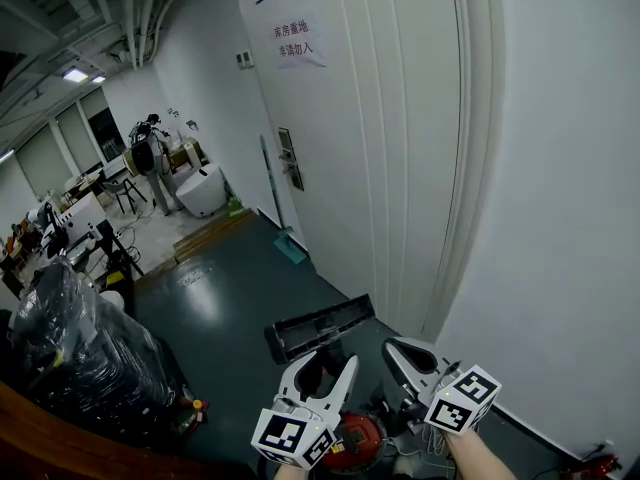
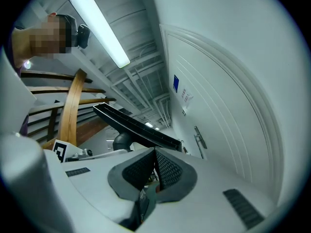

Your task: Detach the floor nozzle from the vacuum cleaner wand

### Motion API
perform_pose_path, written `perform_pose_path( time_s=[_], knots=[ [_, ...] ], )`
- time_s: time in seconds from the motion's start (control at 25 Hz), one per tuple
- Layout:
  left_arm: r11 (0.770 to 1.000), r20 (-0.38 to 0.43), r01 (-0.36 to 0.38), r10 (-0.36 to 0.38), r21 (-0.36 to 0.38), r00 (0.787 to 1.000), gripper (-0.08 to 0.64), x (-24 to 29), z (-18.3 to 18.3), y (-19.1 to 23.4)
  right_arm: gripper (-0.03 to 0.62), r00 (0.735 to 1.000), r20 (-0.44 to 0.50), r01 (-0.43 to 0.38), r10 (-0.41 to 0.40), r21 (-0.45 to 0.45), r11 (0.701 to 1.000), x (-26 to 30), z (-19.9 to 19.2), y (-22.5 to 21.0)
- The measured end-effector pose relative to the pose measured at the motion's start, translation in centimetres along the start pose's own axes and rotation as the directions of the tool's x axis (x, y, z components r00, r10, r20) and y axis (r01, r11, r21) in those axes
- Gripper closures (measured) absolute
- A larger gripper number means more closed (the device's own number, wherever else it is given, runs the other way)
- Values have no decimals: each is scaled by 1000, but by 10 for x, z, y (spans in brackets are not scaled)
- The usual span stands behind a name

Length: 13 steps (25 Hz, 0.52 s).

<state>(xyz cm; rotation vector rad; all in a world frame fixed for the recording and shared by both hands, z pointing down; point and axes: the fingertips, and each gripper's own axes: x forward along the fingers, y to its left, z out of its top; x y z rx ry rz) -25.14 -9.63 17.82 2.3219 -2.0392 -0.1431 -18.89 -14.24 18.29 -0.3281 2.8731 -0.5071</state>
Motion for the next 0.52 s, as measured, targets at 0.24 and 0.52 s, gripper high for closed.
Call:
perform_pose_path(
  time_s=[0.24, 0.52],
  knots=[
    [1000, -7, -2, 2, 12, 1000, 382, -11, 1, 9, 575, 1000, -6, -7, 7, -1, 1000, 7, -5, 9],
    [1000, -3, 0, 0, 6, 1000, 382, -16, 3, 16, 575, 1000, -13, -20, 20, -7, 1000, 14, -9, 16]
  ],
)
